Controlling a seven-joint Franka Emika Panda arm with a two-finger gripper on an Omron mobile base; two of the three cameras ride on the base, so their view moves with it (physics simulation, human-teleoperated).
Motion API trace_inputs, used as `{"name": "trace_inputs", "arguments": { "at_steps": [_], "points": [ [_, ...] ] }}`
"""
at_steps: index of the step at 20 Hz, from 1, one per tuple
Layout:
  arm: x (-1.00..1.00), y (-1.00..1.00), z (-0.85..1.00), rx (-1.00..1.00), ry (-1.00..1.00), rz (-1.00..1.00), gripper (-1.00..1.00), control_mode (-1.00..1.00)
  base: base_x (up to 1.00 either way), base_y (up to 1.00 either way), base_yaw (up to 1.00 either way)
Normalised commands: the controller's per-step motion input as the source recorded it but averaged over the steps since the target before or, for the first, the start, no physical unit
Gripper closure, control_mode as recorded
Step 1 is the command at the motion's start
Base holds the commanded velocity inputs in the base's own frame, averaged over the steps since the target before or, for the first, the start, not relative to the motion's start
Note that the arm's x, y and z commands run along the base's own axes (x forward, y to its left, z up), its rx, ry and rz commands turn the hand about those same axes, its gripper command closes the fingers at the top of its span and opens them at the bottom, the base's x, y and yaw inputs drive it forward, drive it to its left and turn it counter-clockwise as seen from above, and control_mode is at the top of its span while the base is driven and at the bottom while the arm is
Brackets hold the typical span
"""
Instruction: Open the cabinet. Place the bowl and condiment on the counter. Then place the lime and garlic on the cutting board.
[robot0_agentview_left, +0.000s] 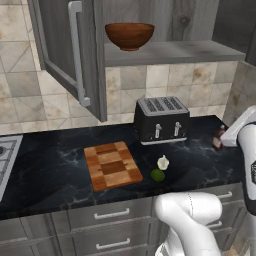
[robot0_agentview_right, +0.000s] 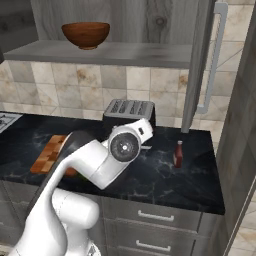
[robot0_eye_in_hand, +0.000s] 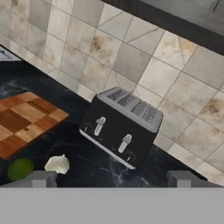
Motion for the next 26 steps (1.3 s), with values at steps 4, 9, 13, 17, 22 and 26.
{"name": "trace_inputs", "arguments": {
  "at_steps": [4, 9, 13, 17, 22, 26],
  "points": [
    [-0.14, 0.71, 0.14, -0.31, 0.06, 0.12, -1.00, -1.00, 0.00, 0.00, 0.00],
    [-0.24, 0.35, 0.48, -0.34, 0.08, 0.27, -1.00, -1.00, 0.00, 0.00, 0.00],
    [-0.28, 0.06, 0.55, -0.30, 0.00, 0.42, -1.00, -1.00, 0.00, 0.00, 0.00],
    [-0.29, 0.00, 0.60, -0.25, -0.01, 0.47, -1.00, -1.00, 0.00, 0.00, 0.00],
    [-0.15, 0.10, 0.42, -0.22, -0.04, 0.44, -1.00, -1.00, 0.00, 0.00, 0.00],
    [-0.01, 0.23, 0.33, -0.19, -0.12, 0.35, -1.00, -1.00, 0.00, 0.00, 0.00]
  ]
}}
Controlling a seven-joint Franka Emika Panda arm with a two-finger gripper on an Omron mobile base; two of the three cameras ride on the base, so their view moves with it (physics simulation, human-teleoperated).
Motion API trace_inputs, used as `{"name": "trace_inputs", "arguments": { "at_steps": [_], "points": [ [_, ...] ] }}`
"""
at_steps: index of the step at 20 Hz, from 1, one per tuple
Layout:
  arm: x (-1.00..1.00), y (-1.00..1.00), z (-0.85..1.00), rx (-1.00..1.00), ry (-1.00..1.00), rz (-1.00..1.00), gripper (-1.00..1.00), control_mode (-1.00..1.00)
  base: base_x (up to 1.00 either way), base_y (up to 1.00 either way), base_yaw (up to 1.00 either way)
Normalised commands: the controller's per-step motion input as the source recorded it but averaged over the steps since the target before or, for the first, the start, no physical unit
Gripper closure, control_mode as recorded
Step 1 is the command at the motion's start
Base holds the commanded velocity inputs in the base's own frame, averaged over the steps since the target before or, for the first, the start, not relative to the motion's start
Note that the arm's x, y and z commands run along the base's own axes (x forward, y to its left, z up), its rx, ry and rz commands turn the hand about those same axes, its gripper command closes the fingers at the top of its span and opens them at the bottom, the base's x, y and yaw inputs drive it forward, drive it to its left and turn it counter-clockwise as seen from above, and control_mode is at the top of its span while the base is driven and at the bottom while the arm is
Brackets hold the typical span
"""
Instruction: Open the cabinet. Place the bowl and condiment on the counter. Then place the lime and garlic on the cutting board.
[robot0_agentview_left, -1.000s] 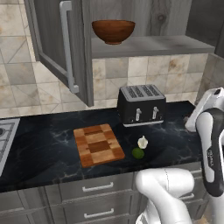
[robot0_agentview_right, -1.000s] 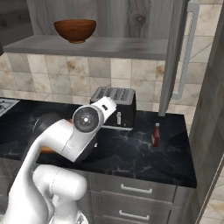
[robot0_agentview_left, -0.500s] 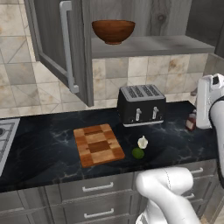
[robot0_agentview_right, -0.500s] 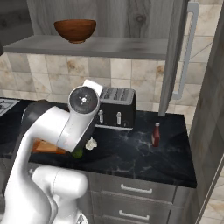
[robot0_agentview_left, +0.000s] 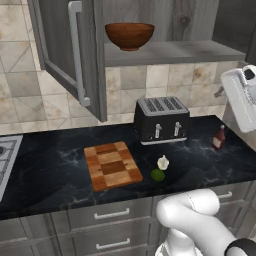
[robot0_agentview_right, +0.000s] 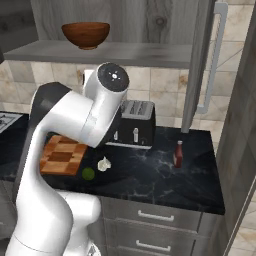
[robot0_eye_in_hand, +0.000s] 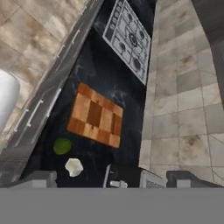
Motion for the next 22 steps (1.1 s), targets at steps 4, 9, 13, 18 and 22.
{"name": "trace_inputs", "arguments": {
  "at_steps": [4, 9, 13, 18, 22],
  "points": [
    [0.00, 0.29, 0.06, -0.11, -0.30, 0.17, -1.00, -1.00, 0.00, 0.00, 0.00],
    [0.00, 0.34, 0.12, -0.04, -0.28, 0.07, -1.00, -1.00, 0.00, 0.00, 0.00],
    [0.00, 0.24, 0.56, -0.07, -0.12, 0.09, -1.00, -1.00, 0.00, 0.00, 0.00],
    [0.00, 0.02, 0.77, -0.12, -0.01, 0.17, -1.00, -1.00, 0.00, 0.00, 0.00],
    [0.04, 0.01, 0.49, -0.08, -0.08, 0.16, -1.00, -1.00, 0.00, 0.00, 0.00]
  ]
}}
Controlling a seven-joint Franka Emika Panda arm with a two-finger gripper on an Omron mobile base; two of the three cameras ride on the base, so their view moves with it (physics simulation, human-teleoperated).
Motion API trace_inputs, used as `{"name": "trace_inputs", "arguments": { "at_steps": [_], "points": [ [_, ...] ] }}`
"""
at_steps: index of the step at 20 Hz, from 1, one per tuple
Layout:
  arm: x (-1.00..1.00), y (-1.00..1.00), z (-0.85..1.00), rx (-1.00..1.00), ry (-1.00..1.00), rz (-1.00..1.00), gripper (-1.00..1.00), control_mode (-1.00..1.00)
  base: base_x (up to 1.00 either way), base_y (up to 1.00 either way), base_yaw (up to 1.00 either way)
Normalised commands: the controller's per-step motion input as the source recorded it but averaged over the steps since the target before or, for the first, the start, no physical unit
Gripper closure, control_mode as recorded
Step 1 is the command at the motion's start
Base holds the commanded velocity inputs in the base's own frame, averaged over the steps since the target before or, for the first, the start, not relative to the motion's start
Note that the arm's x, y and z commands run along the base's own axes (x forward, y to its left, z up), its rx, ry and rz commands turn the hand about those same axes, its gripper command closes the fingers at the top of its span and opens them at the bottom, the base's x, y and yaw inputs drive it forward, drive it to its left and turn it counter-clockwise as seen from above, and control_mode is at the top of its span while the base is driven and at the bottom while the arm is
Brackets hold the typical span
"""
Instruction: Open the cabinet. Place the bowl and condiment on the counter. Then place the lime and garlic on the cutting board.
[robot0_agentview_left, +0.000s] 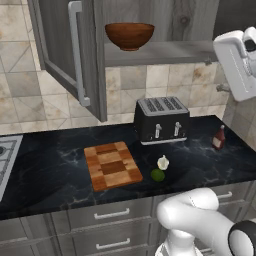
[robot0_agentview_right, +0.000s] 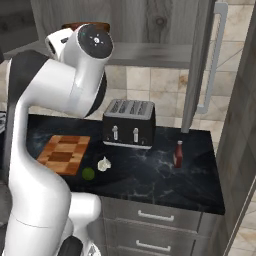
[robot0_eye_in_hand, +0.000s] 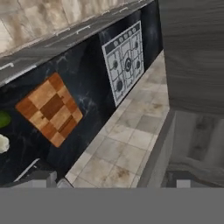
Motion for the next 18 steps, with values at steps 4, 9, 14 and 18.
{"name": "trace_inputs", "arguments": {
  "at_steps": [4, 9, 14, 18],
  "points": [
    [0.23, 0.10, 0.16, -0.06, -0.15, 0.15, -1.00, -1.00, 0.00, 0.00, 0.00],
    [0.44, 0.15, 0.09, -0.08, -0.01, 0.14, -1.00, -1.00, 0.00, 0.00, 0.00],
    [0.31, 0.17, 0.06, -0.02, 0.00, 0.01, -1.00, -1.00, 0.00, 0.00, 0.00],
    [0.06, 0.02, 0.00, 0.00, 0.00, -0.10, -1.00, -1.00, 0.00, 0.00, 0.00]
  ]
}}
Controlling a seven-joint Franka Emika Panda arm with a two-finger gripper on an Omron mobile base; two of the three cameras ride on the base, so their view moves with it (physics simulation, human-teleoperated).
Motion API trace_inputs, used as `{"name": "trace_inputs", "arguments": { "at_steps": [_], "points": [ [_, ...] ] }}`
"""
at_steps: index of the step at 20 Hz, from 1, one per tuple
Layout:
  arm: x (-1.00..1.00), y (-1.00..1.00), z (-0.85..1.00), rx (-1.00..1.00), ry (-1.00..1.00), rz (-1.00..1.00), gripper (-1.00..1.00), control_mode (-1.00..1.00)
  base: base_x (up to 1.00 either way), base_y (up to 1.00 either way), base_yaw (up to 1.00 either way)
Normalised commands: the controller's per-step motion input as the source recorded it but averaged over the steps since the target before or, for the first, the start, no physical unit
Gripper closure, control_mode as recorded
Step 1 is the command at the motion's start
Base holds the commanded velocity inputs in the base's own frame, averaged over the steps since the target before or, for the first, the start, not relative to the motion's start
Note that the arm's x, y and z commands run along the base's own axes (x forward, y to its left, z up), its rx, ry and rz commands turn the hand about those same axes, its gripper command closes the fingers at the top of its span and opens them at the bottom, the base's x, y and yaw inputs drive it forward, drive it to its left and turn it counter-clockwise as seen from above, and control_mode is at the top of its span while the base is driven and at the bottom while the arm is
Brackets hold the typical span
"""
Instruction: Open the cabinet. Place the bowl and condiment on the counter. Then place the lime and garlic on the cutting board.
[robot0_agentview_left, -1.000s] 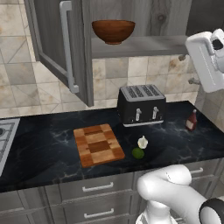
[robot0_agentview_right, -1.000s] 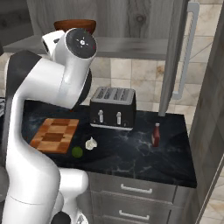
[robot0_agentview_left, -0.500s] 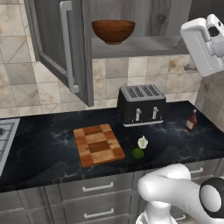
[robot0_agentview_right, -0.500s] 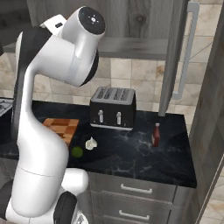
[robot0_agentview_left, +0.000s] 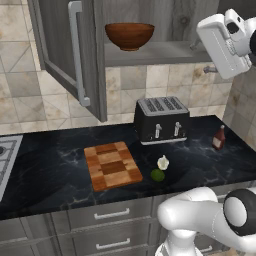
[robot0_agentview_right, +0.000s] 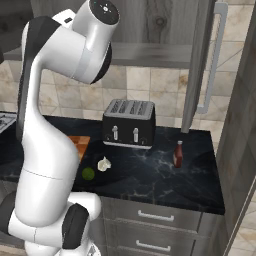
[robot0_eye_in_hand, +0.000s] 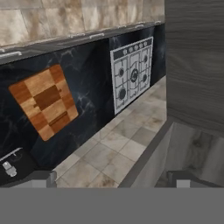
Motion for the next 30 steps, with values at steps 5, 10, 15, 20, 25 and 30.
{"name": "trace_inputs", "arguments": {
  "at_steps": [5, 10, 15, 20, 25, 30],
  "points": [
    [0.00, 0.00, 0.04, 0.00, -0.05, -0.11, -1.00, -1.00, 0.00, 0.00, 0.00],
    [0.01, 0.02, 0.01, 0.01, -0.01, -0.10, -1.00, -1.00, 0.00, 0.00, 0.00],
    [0.15, 0.12, 0.13, 0.02, 0.00, -0.04, -1.00, -1.00, 0.00, 0.00, 0.00],
    [0.33, 0.19, 0.03, 0.06, -0.01, 0.00, -1.00, -1.00, 0.00, 0.00, 0.00],
    [0.49, 0.20, 0.00, 0.05, 0.00, 0.00, -1.00, -1.00, 0.00, 0.00, 0.00],
    [0.48, 0.05, 0.00, 0.06, 0.00, -0.04, -1.00, -1.00, 0.00, 0.00, 0.00]
  ]
}}
